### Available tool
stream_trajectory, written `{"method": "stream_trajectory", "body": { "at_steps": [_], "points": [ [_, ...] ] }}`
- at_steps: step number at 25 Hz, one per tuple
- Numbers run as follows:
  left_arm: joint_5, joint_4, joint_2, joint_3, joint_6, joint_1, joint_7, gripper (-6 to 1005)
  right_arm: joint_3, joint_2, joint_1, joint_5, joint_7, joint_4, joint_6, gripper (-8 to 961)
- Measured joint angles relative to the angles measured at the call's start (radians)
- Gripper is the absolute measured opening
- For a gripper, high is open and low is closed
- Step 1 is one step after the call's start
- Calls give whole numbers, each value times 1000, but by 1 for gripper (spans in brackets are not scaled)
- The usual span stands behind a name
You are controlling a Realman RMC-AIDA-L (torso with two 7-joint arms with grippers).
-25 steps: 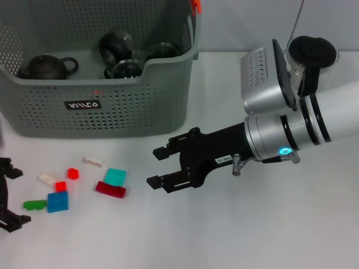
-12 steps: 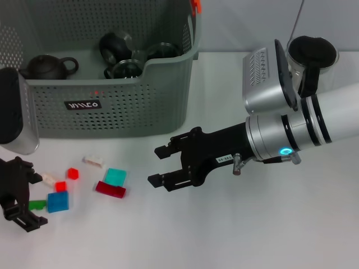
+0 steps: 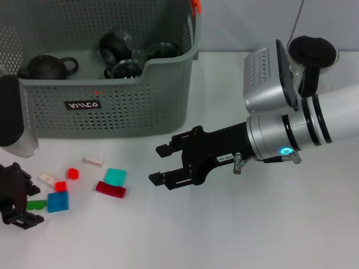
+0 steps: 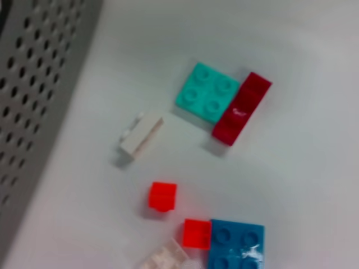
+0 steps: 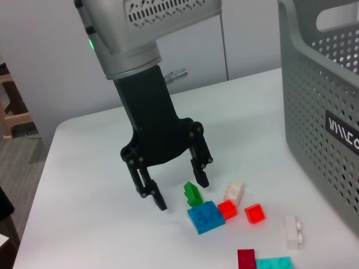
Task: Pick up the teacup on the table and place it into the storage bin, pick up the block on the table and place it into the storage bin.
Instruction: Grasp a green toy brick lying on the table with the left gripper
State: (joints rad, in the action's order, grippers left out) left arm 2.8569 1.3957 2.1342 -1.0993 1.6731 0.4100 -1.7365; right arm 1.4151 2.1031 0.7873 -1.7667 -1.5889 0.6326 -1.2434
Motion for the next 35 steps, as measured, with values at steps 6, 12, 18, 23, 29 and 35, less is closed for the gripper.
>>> {"method": "stream_trajectory", "body": {
  "at_steps": [6, 12, 18, 23, 29, 35],
  "points": [
    [1, -40, -6, -1, -44, 4, -1, 561, 1, 1, 0, -1, 1, -9, 1, 687],
    [1, -54, -9, -1, -62, 5, -1, 483, 1, 2, 0, -1, 1, -11, 1, 686],
    [1, -67, -11, -1, -75, 6, -2, 480, 1, 3, -1, -1, 1, -11, 1, 686],
    [1, -93, -19, 0, -89, 12, -2, 479, 1, 3, 0, -1, 2, -11, 1, 686],
    [1, -112, -22, 2, -105, 19, -2, 474, 1, 3, 0, -1, 3, -10, 1, 687],
    [1, -123, -26, 1, -113, 21, -3, 379, 1, 3, -1, 0, 3, -10, 2, 687]
  ]
}}
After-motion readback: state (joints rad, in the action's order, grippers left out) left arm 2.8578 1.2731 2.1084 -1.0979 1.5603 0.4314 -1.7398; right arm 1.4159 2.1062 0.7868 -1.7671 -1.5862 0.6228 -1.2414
